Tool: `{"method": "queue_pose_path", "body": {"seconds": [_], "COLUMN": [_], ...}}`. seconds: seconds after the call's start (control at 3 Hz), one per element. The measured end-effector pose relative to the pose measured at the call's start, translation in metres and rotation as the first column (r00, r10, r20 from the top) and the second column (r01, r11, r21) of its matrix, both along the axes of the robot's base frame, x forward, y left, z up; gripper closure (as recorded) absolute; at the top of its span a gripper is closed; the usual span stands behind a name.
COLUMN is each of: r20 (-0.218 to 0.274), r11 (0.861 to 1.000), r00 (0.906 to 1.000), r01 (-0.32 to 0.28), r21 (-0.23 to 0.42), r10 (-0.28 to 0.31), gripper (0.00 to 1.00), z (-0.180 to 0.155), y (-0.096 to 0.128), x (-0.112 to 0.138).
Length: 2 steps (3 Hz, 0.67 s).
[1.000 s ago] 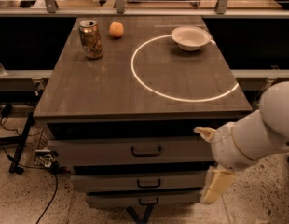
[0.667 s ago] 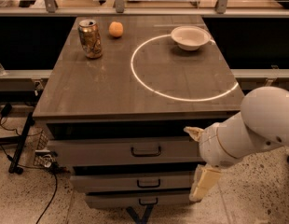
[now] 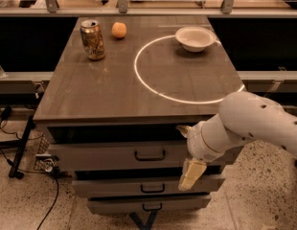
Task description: Open top drawer
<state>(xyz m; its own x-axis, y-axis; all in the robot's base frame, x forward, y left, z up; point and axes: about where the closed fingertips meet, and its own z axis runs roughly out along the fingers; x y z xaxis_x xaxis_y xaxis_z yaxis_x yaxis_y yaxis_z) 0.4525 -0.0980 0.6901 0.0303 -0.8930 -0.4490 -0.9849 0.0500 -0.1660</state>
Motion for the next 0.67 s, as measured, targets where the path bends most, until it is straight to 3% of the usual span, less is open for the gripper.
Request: {"method": "queue_pose_path", "body": {"seconds": [0.33, 0.67], "r20": [-0.039, -0.05], "r11": [1.0, 0.999], "r00": [0.999, 0.9981], "r01": [0.021, 0.035], "r21": [-0.015, -0.021], "r10": [-0.022, -0.036], "gripper": [0.25, 0.56], "z": [-0.0303, -0.0318], "y": [-0.0052, -0.0123], "x": [0.0043, 0.0013]}}
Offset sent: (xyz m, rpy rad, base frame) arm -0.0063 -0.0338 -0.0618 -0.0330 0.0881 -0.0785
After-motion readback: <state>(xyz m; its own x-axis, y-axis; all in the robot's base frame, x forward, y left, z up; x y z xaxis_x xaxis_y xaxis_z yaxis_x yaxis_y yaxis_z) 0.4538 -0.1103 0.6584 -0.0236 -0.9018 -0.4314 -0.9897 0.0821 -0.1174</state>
